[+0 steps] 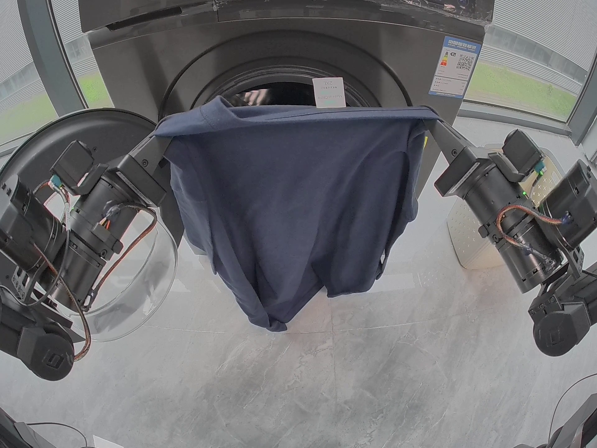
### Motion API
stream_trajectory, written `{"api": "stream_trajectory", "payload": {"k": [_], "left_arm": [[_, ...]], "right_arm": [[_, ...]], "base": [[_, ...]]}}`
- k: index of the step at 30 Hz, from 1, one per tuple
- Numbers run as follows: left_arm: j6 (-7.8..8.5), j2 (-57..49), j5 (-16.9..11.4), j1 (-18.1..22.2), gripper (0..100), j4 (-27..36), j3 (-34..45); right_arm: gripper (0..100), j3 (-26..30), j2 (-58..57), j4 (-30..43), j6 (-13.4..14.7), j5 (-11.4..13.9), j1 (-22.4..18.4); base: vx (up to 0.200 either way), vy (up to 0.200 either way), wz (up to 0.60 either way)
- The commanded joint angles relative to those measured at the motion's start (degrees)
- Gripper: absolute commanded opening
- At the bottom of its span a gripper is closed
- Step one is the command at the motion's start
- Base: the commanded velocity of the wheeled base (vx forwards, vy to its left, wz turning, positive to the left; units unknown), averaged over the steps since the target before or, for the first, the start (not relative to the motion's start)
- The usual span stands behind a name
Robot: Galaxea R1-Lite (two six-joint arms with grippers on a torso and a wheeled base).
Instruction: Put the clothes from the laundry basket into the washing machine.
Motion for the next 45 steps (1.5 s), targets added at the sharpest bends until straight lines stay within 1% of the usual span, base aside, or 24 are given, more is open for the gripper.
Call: {"api": "stream_trajectory", "payload": {"k": [1, 4, 8, 9, 10, 11, 12, 13, 14, 16, 17, 18, 21, 25, 31, 38, 39, 40, 45], "left_arm": [[-0.03, 0.15, -0.01, -0.81, 0, -0.03, 0.37], [-0.03, 0.5, -0.01, -1.77, 0, -0.03, 0.28], [-0.03, 1.38, 0.08, -6.87, 0, 0.49, 0.19], [0.24, 1.82, 0.16, -8.98, 0, 0.85, 0.01], [0.59, 1.91, 0.08, -9.95, 0, 1.2, -0.34], [1.38, 2.08, -0.54, -10.92, 0, 1.81, -1.13], [1.38, 2.08, -0.54, -10.92, 0, 1.81, -1.13], [1.64, 3.4, -0.98, -11.44, 0, 3.66, -4.12], [1.73, 4.28, -0.89, -11.44, 0, 3.83, -5.0], [1.73, 5.16, -1.07, -11.35, 0, 3.31, -5.17], [1.82, 5.51, -1.07, -11.09, 0, 3.31, -5.35], [1.82, 5.86, -1.07, -10.83, 0, 3.13, -5.52], [1.73, 5.69, -0.89, -10.83, 0, 3.13, -6.14], [1.82, 5.07, -0.71, -10.74, 0, 3.22, -6.58], [1.82, 4.81, -0.63, -10.74, 0, 3.22, -7.19], [1.82, 4.81, -0.54, -11.0, 0, 3.04, -7.28], [1.82, 4.81, -0.54, -11.0, 0, 3.04, -7.28], [1.82, 4.54, -0.54, -11.09, 0, 3.04, -7.28], [1.82, 2.96, -0.89, -11.44, 0, 3.13, -7.46]], "right_arm": [[0, 0.48, -0.04, -0.07, -0.01, 0.01, 0.05], [0, 0.57, 0.13, -0.07, 0.08, 0.01, 0.05], [0, 3.29, 1.27, -0.07, 0.26, -0.08, 0.76], [0, 4.08, 2.5, -0.07, 0.7, -0.08, 0.93], [0, 4.35, 3.12, -0.16, 1.14, -0.08, 1.02], [0, 4.43, 4.17, -0.25, 1.66, 0.01, 1.11], [0, 4.43, 4.17, -0.25, 1.66, 0.01, 1.11], [0, 4.35, 6.64, -0.43, 1.84, 0.45, 1.11], [0, 4.17, 8.13, -0.6, 1.84, 0.36, 1.2], [0, 4.35, 10.5, -0.69, 1.93, -0.08, 2.07], [0, 4.61, 11.91, -0.69, 1.93, -0.08, 3.13], [100, 4.87, 13.05, -0.78, 2.02, -0.17, 3.92], [100, 6.54, 16.65, -0.78, 2.45, -0.08, 6.56], [100, 9.0, 22.9, -0.86, 2.54, -0.08, 8.14], [100, 7.33, 27.99, -0.86, 2.28, -0.08, 8.93], [100, 1.18, 34.15, -0.86, 2.19, 0.01, 8.75], [100, 1.18, 34.15, -0.86, 2.19, 0.01, 8.75], [100, -1.1, 35.64, -0.86, 2.1, 0.01, 8.67], [100, -8.22, 39.33, -0.78, 2.02, 0.01, 8.14]], "base": [[0.0, 0.0, 0.0], [0.0, 0.0, 0.0], [0.0, 0.0, 0.0], [0.0, 0.0, 0.0], [0.0, 0.0, 0.0], [0.0, 0.0, 0.0], [0.0, 0.0, 0.0], [0.0, 0.0, 0.0], [0.0, 0.0, 0.0], [0.0, 0.0, 0.0], [0.0, 0.0, 0.0], [0.0, 0.0, 0.0], [0.0, 0.0, 0.0], [0.0, 0.0, 0.0], [0.0, 0.0, 0.0], [0.0, 0.0, 0.0], [0.0, 0.0, 0.0], [0.0, 0.0, 0.0], [0.0, 0.0, 0.0]]}}
